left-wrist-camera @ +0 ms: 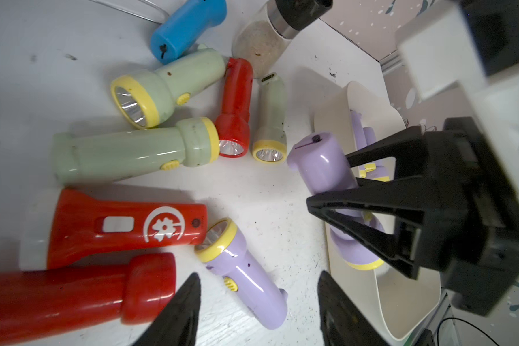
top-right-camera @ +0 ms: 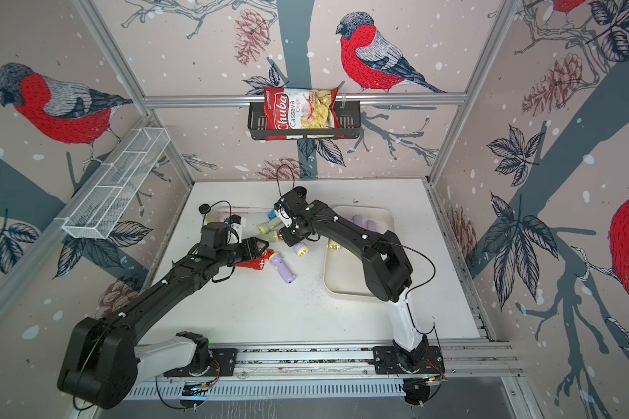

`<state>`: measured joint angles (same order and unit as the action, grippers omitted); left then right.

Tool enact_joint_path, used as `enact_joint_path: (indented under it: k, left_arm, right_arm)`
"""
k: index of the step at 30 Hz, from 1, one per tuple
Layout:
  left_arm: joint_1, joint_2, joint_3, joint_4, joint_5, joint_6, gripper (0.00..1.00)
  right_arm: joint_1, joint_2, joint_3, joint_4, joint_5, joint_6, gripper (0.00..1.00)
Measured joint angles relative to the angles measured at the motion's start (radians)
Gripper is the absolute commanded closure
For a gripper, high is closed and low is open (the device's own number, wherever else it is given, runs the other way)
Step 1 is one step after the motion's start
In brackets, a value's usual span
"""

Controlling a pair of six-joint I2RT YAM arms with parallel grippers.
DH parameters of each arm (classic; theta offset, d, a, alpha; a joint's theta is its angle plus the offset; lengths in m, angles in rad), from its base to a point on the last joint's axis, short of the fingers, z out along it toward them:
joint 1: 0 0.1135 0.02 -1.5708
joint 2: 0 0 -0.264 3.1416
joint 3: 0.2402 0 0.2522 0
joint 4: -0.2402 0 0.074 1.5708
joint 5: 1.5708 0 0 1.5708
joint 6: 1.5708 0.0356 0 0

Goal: Put the flashlights into the storage boxes
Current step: Pick up the flashlight from the center of the board, then place the flashlight at the storage box.

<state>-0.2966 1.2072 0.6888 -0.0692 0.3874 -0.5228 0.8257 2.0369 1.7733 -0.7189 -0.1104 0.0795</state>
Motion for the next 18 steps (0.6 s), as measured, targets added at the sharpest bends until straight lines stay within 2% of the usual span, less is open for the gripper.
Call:
enact_joint_path:
  k: [7, 18]
  left_arm:
    - [-0.085, 0.095, 0.081, 0.014, -0.026, 0.001, 0.39]
    - [-0.247, 0.315, 0.293, 0.023, -0.077, 0.023, 0.39]
  right_arm:
    - [-0.100, -0.204, -0.213, 0.077, -0.055, 0.105, 0.69]
    - [-0.371, -0.463, -0.474, 0.135, -0.111, 0.167, 0.69]
